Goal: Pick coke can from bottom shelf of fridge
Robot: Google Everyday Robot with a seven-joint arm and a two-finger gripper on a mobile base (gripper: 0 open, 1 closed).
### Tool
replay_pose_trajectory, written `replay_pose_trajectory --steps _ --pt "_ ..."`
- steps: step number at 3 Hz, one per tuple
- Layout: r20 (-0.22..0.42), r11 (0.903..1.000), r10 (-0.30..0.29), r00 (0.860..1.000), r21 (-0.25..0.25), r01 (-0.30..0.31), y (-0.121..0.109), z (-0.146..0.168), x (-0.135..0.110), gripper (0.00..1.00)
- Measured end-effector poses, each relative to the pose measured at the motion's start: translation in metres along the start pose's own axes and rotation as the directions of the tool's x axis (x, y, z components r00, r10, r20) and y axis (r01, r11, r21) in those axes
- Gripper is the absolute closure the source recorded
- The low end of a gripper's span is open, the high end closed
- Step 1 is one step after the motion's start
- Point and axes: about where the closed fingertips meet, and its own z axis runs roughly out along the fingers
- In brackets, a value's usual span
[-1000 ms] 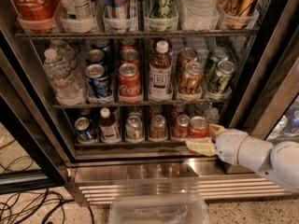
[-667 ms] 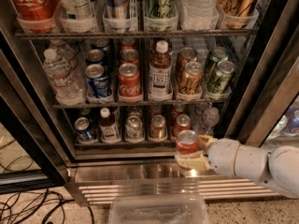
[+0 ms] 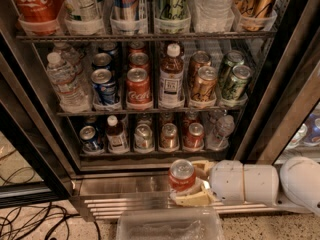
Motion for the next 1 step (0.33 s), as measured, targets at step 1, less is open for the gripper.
replay_pose_trajectory --steps 1 --pt "-0.001 0.9999 -0.001 1.000 -0.015 0.001 0.0038 0.0006 -0.0002 1.00"
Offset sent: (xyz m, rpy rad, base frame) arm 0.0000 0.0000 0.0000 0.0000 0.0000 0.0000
